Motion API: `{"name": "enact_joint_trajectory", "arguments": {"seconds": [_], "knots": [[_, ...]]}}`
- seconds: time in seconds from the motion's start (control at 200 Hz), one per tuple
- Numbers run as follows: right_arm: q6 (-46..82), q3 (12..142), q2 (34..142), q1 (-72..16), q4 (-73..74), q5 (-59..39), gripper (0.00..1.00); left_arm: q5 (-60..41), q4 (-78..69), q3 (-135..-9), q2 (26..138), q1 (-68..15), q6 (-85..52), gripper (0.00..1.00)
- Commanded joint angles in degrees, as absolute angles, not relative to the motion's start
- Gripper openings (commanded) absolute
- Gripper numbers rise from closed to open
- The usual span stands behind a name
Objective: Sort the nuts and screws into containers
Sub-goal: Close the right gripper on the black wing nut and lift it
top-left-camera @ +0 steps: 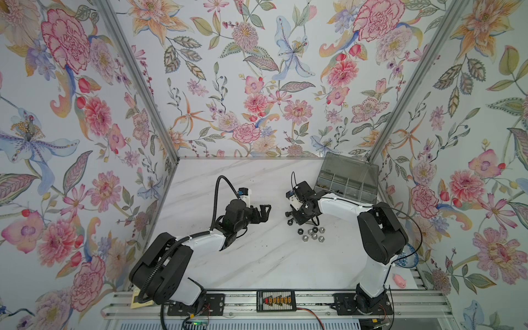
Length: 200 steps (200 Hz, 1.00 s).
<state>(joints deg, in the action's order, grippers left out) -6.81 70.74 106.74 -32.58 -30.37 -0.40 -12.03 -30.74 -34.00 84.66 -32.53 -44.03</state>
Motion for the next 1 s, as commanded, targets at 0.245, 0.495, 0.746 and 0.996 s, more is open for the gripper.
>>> {"name": "enact_joint_trajectory", "arguments": {"seconds": [0.245, 0.495, 0.746, 0.996], "knots": [[-11.3, 72.7, 109.8, -33.3, -31.1, -0.1, 0.33, -12.6, -30.8, -33.4, 84.4, -32.8, -44.2, 0.99], [-12.0, 72.9, 110.8, -34.0, -29.9, -0.1, 0.33, -12.7, -30.9, -33.4, 84.5, -32.9, -44.3, 0.99], [-12.5, 73.1, 111.5, -34.5, -29.4, 0.2, 0.33, -12.6, -30.8, -33.2, 84.5, -32.8, -44.2, 1.00], [-12.6, 72.9, 112.5, -34.7, -29.2, 0.7, 0.33, -12.7, -30.8, -33.5, 84.6, -32.8, -44.2, 0.99]]}}
